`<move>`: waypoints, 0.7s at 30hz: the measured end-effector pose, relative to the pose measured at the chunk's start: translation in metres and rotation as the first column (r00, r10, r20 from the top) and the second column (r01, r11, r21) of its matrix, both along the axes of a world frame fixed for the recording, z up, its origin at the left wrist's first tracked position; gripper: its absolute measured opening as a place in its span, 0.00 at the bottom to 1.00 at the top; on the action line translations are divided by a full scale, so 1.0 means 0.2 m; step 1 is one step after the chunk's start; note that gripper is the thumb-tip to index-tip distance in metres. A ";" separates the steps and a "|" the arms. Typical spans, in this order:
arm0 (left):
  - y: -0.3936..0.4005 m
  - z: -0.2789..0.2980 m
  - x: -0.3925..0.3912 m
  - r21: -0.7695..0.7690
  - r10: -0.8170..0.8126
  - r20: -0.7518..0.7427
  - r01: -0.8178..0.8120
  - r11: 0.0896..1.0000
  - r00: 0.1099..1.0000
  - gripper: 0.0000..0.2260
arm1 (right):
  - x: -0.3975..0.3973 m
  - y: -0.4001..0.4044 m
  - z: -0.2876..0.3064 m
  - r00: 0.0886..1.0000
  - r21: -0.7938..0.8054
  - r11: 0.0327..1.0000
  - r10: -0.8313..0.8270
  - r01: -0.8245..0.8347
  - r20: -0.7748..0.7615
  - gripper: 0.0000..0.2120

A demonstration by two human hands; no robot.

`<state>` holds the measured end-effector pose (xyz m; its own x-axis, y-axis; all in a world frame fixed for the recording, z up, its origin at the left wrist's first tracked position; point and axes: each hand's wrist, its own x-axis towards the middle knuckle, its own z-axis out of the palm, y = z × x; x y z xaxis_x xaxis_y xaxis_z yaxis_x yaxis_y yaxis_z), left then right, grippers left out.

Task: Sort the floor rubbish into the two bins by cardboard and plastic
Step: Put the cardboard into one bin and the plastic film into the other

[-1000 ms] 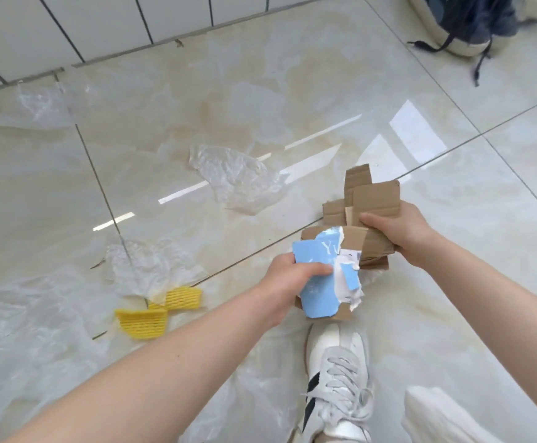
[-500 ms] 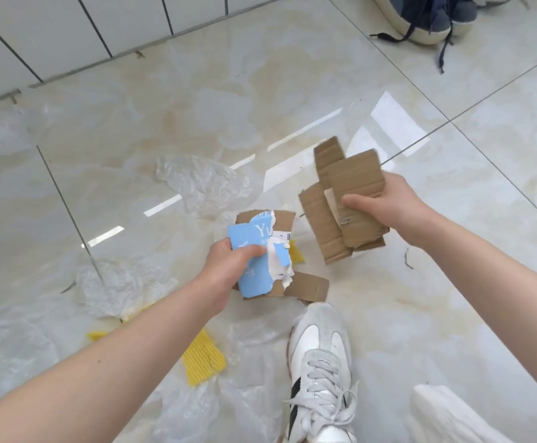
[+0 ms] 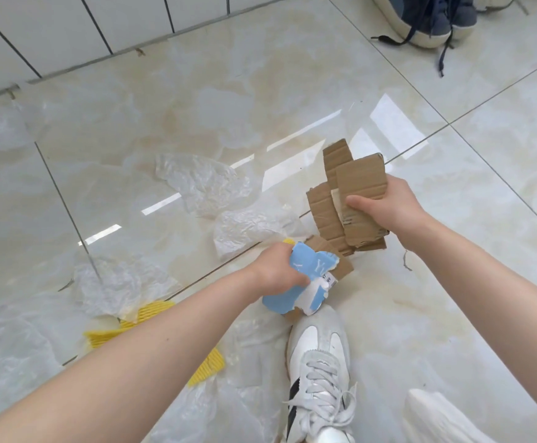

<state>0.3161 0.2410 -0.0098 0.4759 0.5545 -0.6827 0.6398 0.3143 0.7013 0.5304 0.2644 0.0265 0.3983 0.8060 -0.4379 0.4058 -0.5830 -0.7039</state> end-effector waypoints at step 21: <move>0.00 0.04 -0.05 0.241 -0.096 -0.035 0.101 0.965 0.995 0.12 | -0.15 0.02 0.06 0.970 0.040 0.999 0.006 0.004 -0.242 0.12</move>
